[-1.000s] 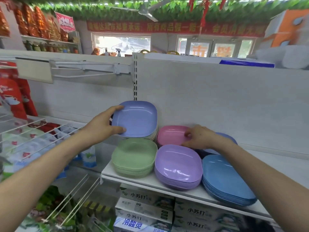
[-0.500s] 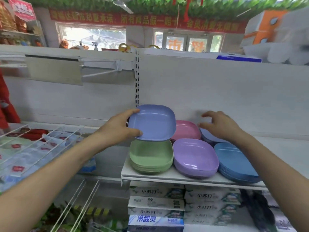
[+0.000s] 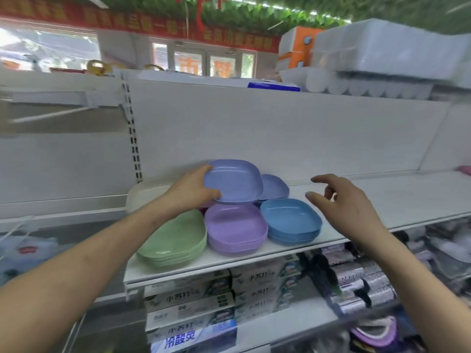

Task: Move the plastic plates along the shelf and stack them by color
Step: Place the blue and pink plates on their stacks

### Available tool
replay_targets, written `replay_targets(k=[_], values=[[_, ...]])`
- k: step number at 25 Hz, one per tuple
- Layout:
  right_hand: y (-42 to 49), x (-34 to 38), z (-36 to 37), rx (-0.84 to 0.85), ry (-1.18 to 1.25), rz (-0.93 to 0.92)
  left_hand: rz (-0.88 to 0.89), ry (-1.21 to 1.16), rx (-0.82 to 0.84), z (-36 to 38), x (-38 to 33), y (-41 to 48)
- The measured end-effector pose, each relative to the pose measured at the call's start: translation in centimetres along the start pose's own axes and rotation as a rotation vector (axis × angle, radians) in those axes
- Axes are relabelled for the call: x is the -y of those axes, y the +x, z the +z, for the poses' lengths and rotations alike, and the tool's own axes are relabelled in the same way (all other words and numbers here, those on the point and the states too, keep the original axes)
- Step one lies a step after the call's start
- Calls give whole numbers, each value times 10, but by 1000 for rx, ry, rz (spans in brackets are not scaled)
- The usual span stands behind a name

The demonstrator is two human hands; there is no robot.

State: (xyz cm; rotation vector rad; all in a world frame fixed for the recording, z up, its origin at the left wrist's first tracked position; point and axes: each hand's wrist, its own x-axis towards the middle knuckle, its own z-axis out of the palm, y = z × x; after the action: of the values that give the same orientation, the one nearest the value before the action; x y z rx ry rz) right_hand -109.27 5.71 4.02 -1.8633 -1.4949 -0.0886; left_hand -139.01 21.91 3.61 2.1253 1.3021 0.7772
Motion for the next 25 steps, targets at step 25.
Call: replay_targets(k=[25], values=[[85,-311,-85,18,213,33,-241,789,138,145,-118,139]])
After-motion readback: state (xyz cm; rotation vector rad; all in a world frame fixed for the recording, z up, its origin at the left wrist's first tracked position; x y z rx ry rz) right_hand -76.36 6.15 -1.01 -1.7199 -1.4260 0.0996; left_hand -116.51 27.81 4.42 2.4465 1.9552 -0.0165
